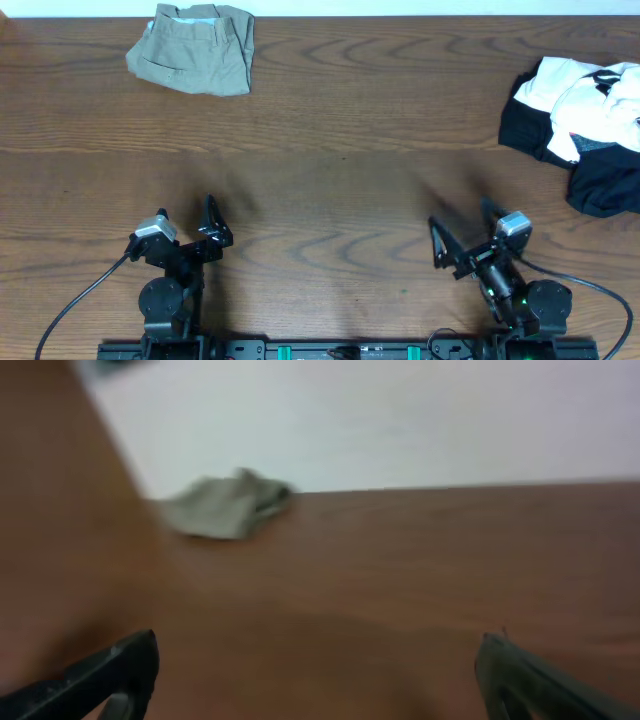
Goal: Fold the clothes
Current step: 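Reach the right gripper to the clothes pile and grasp the white shirt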
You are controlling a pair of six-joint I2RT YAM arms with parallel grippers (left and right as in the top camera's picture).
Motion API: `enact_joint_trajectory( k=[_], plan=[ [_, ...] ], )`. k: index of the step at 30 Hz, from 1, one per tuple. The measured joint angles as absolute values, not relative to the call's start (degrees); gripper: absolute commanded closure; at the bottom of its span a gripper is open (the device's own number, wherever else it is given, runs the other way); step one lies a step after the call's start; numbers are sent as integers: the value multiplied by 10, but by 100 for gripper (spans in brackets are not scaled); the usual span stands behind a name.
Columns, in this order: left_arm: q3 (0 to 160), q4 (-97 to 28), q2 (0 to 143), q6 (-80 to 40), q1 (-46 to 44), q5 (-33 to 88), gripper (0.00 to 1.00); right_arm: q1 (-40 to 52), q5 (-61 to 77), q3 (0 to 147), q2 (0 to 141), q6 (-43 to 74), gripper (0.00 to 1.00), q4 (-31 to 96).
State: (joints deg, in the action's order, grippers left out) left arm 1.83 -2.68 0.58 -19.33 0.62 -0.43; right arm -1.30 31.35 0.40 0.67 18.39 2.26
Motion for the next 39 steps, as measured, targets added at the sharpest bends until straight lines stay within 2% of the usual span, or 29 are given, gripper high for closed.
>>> enact_joint_trajectory(
  k=[5, 10, 13, 17, 23, 31, 39],
  plan=[
    [18, -27, 6, -192, 6, -4, 2, -13, 382, 4, 8, 270, 1, -6],
    [18, -27, 6, -192, 6, -4, 2, -13, 434, 8, 7, 307, 1, -183],
    [18, -27, 6, -192, 6, -5, 2, -13, 429, 35, 7, 311, 1, -175],
    [18, -27, 6, -192, 6, -4, 2, -15, 404, 115, 23, 298, 1, -79],
    [18, -27, 6, -192, 6, -4, 2, -21, 347, 277, 134, 210, 1, 104],
    [18, -27, 6, -192, 6, -5, 2, -43, 190, 532, 470, 101, 1, 335],
    [18, -27, 6, -192, 6, -5, 2, -169, 139, 812, 808, 79, 1, 499]
  ],
)
